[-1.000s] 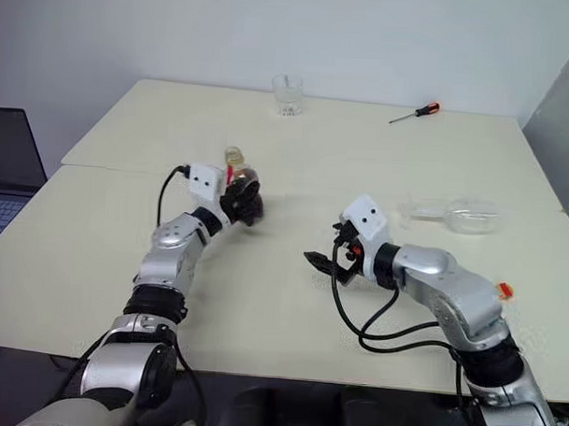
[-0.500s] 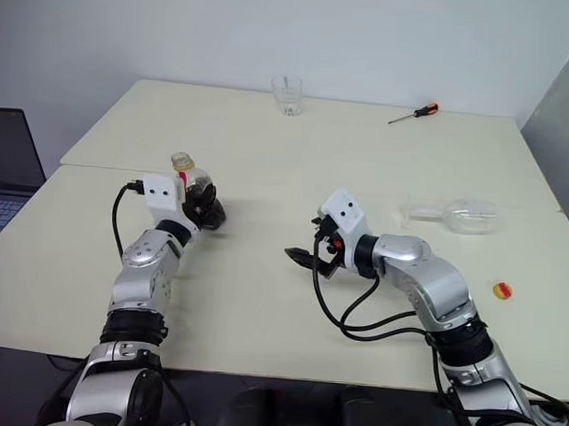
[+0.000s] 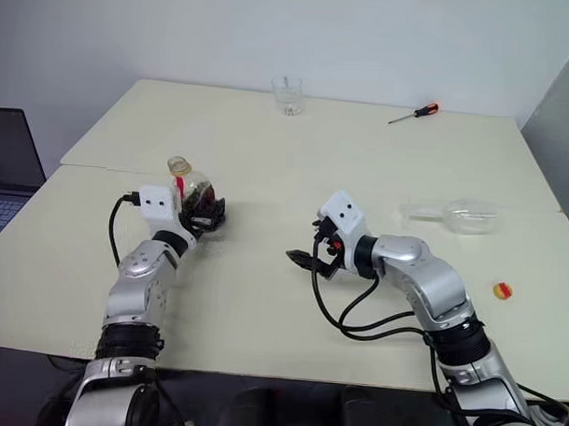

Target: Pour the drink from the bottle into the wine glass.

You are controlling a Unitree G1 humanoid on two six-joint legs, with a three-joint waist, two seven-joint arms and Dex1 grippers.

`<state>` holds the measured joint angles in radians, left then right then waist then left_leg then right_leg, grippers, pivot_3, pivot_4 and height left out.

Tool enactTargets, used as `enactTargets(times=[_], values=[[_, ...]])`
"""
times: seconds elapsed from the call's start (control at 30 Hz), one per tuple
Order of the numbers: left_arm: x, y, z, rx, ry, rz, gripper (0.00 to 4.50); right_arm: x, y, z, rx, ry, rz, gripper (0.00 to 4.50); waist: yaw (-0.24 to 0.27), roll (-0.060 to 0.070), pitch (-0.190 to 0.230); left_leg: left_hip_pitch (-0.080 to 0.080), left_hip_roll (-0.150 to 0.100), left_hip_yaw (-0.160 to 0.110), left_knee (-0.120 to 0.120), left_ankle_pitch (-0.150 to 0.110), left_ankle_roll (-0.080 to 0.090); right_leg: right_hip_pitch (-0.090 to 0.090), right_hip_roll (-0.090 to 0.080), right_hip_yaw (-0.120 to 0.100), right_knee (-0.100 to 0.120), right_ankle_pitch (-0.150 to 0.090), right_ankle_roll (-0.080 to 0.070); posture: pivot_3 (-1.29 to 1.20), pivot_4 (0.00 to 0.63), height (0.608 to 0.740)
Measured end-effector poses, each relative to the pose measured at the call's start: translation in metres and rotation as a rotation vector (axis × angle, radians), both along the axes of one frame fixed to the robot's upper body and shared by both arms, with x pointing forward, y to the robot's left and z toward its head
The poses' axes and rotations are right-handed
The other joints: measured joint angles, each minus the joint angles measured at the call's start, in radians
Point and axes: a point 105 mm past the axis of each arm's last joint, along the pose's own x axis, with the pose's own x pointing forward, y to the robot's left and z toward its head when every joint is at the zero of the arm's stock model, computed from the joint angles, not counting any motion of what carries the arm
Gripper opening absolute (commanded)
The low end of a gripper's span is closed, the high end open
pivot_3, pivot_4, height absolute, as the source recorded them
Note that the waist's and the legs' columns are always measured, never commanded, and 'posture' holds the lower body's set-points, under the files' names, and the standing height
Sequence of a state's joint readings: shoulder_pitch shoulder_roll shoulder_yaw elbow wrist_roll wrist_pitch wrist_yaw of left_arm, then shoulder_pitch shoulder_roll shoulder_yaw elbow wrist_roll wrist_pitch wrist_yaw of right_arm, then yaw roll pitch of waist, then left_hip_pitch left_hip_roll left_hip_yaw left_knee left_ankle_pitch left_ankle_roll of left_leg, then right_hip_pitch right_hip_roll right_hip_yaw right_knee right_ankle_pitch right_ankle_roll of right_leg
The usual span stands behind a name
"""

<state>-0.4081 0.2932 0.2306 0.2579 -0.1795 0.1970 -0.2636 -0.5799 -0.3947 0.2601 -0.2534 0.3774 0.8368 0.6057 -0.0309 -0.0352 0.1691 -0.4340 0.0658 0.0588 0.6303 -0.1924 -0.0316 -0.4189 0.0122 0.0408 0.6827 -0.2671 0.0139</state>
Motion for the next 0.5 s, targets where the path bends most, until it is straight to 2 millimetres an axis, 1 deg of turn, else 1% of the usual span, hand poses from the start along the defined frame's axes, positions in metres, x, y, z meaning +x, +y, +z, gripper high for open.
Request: enactTargets(times=[0.1,0.17,0.23,0.3,0.4,0.47,0.5], values=[[-0.017,-0.006,-0.012,-0.012,0.027,0.010,4.49,0.002,-0.007,0.004,0.012,-0.004,-0.032,4.50,0.000,0.000,0.000,0.000,0.000,0.000,0.000,0.000,0.000,0.000,-0.001,0.001,0.000,0.000,0.000,0.00,0.150,0.740],[-0.028,-0.005,-0.017,-0.015,0.033,0.057,4.49,0.002,-0.011,0.005,0.015,-0.006,-0.051,4.50,0.001,-0.001,0.000,0.000,0.000,-0.001,0.000,0.000,0.000,0.000,-0.001,0.001,0.000,0.000,0.000,0.00,0.150,0.740],[-0.037,-0.001,-0.020,-0.028,0.029,0.123,4.49,0.001,-0.015,0.002,0.008,0.003,-0.060,4.50,0.000,-0.001,0.000,0.000,0.000,-0.001,0.000,0.000,0.000,0.000,-0.001,0.001,0.000,0.000,0.000,0.00,0.150,0.740],[-0.045,-0.002,-0.022,-0.018,0.039,0.132,4.49,0.000,-0.017,-0.003,0.005,0.020,-0.070,4.50,0.000,-0.001,0.000,0.000,0.000,0.000,0.000,0.000,0.000,0.001,0.000,0.002,0.000,0.000,0.000,0.00,0.150,0.740],[-0.066,-0.017,-0.029,-0.003,0.061,0.063,4.49,0.000,-0.027,-0.002,0.021,0.029,-0.107,4.50,0.000,-0.001,0.000,0.000,0.000,0.000,0.000,0.000,0.000,0.001,-0.001,0.002,-0.001,0.000,0.000,0.00,0.150,0.740],[-0.079,-0.029,-0.032,-0.039,0.079,-0.012,4.49,0.001,-0.042,0.001,0.065,0.045,-0.168,4.50,0.000,-0.001,-0.001,0.000,0.000,-0.001,0.000,0.000,0.000,0.001,-0.001,0.002,-0.001,0.000,0.000,0.00,0.150,0.740],[-0.084,-0.042,-0.031,-0.049,0.088,-0.099,4.49,0.002,-0.053,0.002,0.106,0.067,-0.220,4.50,0.001,-0.001,-0.001,0.000,0.000,0.000,0.000,0.000,0.000,0.002,-0.002,0.002,-0.001,0.000,0.000,0.00,0.150,0.740]])
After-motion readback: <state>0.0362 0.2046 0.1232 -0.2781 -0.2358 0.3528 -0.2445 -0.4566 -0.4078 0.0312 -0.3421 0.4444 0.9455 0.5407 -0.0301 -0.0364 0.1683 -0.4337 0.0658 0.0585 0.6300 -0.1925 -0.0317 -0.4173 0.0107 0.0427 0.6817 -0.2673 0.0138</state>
